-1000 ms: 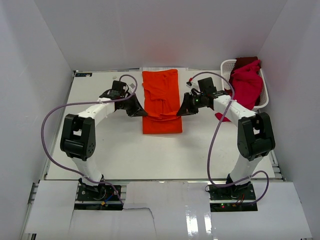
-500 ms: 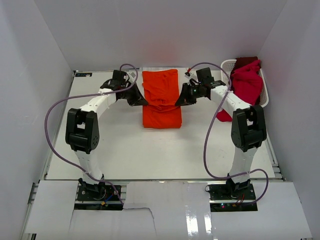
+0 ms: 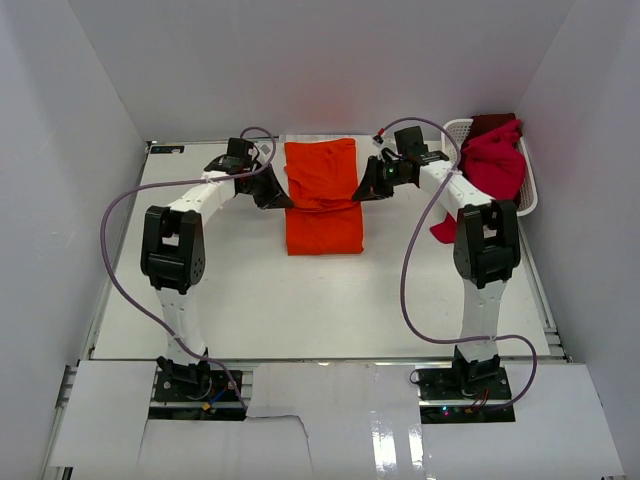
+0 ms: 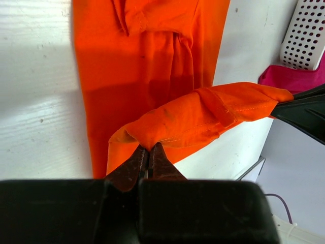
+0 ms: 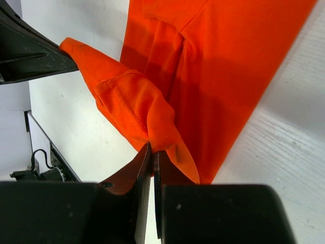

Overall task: Fold and stack the t-shirts
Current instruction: Fold the folded rectangular tshirt in 1/3 of the way

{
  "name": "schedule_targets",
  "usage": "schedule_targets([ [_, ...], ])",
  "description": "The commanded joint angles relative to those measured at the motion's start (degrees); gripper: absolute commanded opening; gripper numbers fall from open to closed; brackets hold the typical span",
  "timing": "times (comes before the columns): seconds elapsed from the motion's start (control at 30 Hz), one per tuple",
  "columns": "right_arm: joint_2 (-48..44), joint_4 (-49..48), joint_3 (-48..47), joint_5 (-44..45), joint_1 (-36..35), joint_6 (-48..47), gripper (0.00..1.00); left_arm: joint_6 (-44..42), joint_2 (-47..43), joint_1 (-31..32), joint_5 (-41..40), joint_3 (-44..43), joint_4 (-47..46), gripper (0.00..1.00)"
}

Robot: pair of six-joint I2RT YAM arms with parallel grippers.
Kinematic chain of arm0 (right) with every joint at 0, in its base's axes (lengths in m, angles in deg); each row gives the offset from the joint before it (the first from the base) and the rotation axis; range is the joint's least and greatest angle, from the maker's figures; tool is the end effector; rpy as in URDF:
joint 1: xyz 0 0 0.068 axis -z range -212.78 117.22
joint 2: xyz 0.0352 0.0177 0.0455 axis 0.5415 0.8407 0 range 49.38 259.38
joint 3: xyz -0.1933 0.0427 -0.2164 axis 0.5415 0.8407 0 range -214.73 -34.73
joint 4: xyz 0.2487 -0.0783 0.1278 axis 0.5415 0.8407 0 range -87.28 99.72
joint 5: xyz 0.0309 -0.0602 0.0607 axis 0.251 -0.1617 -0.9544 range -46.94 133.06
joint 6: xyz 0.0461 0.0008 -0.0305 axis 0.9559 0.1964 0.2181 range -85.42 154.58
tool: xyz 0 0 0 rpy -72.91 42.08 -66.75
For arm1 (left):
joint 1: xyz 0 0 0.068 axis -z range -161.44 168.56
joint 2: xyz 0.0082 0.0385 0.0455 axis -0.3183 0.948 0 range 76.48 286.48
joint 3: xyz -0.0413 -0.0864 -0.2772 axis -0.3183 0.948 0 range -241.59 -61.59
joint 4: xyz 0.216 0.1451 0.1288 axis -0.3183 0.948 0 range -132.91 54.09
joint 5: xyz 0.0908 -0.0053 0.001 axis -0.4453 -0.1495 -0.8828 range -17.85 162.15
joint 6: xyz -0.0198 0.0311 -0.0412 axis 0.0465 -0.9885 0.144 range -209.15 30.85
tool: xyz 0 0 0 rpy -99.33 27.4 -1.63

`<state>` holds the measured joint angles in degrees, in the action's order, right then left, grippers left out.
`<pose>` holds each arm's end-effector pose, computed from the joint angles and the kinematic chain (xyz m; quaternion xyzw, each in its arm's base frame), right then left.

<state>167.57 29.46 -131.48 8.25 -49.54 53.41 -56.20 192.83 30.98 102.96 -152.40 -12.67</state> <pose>0.4755 0.1657 0.2417 -0.0906 0.8932 0.3701 0.2389 0.4655 -0.1222 0.2164 -0.0873 0.9206 -0.3436 0.1638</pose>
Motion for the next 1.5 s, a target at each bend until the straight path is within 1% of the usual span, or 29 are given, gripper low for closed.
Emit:
schedule_targets([
  [0.0,1.8,-0.3,-4.1,-1.8,0.8,-0.8,0.08,-1.1,0.4,-0.6,-0.1,-3.6,0.5,0.0],
  [0.33,7.0,-0.2,-10.3,-3.5,1.2,-0.2,0.08,-1.5,4.9,-0.9,-0.7,-9.8,2.1,0.0],
  [0.67,11.9,-1.3,-13.0,-4.0,1.6,-0.3,0.1,-1.3,9.5,-0.9,-1.1,-12.5,2.0,0.0],
  [0.77,13.8,-2.0,-13.6,-4.8,2.1,-0.3,0.1,-1.3,11.2,-1.0,-1.5,-13.3,2.1,0.06],
  [0.93,16.2,-3.1,-14.7,-5.0,2.4,0.2,0.1,-1.2,13.4,-0.9,-1.7,-14.7,2.1,0.08],
  [1.0,17.4,-3.2,-15.3,-5.4,2.7,0.2,0.1,-1.2,14.2,-0.9,-1.8,-15.3,2.0,0.1],
  [1.1,18.5,-3.4,-16.3,-5.6,2.9,0.3,0.11,-1.5,14.8,-0.9,-2.6,-15.7,2.0,0.17],
  [1.17,18.7,-4.2,-16.5,-5.6,3.0,0.6,0.11,-1.6,15.0,-0.9,-3.0,-15.6,1.8,0.19],
  [1.47,19.4,-7.8,-16.9,-5.5,3.7,2.1,0.13,-0.3,12.6,-0.9,-3.1,-12.6,-3.7,0.21],
])
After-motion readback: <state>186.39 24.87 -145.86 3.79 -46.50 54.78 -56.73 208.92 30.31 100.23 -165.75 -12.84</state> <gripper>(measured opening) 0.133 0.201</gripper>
